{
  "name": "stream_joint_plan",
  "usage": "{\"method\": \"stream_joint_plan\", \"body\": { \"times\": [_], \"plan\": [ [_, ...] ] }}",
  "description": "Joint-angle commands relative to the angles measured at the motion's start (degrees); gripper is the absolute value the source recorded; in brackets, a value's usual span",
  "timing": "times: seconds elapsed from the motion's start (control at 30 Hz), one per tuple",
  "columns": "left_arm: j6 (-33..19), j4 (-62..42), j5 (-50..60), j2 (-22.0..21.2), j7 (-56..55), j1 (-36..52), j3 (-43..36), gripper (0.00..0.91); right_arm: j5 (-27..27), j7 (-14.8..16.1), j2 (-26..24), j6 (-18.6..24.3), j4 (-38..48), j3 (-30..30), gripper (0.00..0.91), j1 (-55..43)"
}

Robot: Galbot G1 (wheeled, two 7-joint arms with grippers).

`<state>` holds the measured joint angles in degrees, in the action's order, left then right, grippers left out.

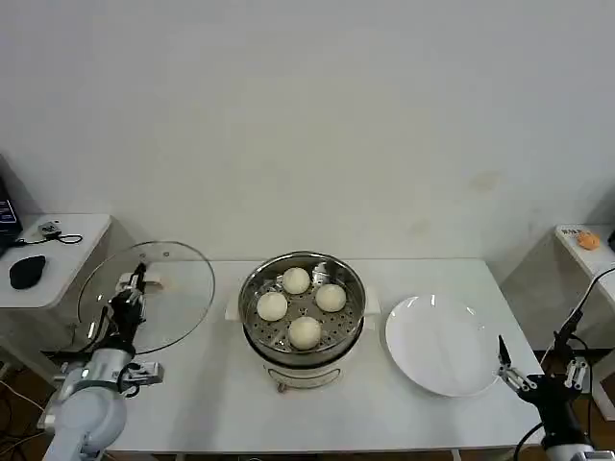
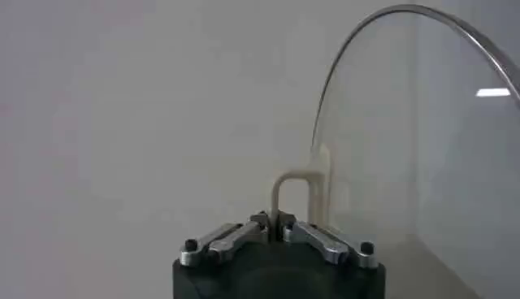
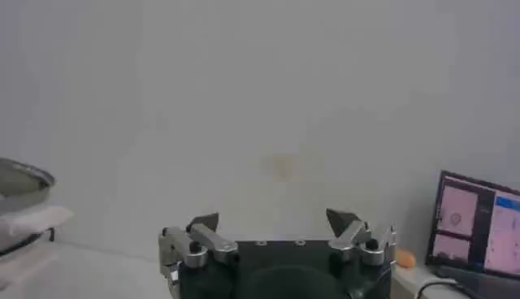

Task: Take steamed baozi put them in steamer then cover it.

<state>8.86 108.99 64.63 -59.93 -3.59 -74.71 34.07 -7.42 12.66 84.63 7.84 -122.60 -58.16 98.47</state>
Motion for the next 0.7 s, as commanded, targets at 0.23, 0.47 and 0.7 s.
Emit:
{"method": "stream_joint_plan", "body": {
  "times": [0.23,0.47,0.7],
  "plan": [
    [9.82,10.73,9.58,-5.95,13.07,7.80,-21.48,0.000,4.30,-1.07,1.82,1.23,0.77,1.81,0.907,0.09],
    [10.99,7.02,14.78,-12.48,16.66,10.18,-24.62,0.000,5.76,-1.19,2.38,1.42,1.70,3.06,0.907,-0.09],
    [11.62,1.90,18.90,-19.27,17.61,13.67,-25.85,0.000,7.25,-1.29,2.88,1.41,2.46,4.50,0.907,-0.49]
  ]
}}
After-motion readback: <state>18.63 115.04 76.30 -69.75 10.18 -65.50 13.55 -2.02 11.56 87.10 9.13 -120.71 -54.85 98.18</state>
